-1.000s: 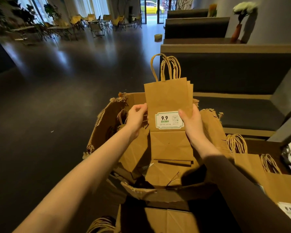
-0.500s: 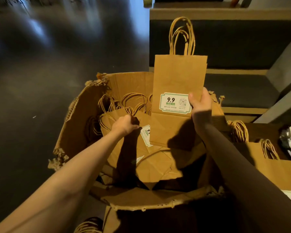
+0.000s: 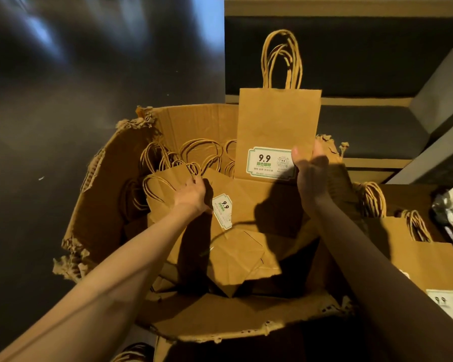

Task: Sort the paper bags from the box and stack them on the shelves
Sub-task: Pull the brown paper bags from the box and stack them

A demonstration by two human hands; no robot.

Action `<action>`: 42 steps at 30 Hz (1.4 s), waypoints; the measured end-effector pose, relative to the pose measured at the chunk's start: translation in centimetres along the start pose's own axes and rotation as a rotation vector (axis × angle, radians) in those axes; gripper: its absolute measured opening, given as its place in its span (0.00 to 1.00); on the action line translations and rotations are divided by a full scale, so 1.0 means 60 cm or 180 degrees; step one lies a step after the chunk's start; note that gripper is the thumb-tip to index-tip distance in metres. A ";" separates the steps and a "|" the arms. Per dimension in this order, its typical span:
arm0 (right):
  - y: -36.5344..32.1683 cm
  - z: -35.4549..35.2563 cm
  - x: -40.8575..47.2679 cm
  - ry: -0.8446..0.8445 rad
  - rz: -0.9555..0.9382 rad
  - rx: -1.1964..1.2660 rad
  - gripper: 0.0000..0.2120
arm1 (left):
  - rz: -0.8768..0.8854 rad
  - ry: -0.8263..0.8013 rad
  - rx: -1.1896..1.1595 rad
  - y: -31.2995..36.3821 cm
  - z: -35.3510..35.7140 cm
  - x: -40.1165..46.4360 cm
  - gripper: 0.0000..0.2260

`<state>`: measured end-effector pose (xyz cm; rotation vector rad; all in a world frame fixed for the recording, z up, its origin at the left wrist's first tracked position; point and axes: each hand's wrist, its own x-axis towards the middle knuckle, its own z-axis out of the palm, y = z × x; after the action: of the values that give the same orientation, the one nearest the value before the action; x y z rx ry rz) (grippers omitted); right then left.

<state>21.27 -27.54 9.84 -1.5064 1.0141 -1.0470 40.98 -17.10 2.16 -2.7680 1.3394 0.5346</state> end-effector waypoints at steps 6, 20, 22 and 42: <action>-0.015 -0.002 -0.011 -0.0012 -0.0066 -0.0001 0.03 | -0.0120 -0.0279 -0.0330 -0.012 -0.023 -0.021 0.30; -0.109 -0.050 -0.065 0.0400 -0.0018 0.0065 0.14 | -0.0164 0.1226 -0.1195 -0.031 -0.181 -0.167 0.18; -0.116 -0.056 -0.069 0.0570 -0.0050 -0.0021 0.14 | -0.0125 0.1376 -0.1777 -0.034 -0.193 -0.186 0.16; -0.153 0.017 -0.117 -0.0357 -0.0001 0.0575 0.17 | 0.0499 0.0315 -0.4379 0.047 -0.171 -0.242 0.10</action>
<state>21.14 -19.18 17.88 -1.4012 0.8189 -1.0146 33.51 -9.60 16.69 -3.6069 1.5502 1.9746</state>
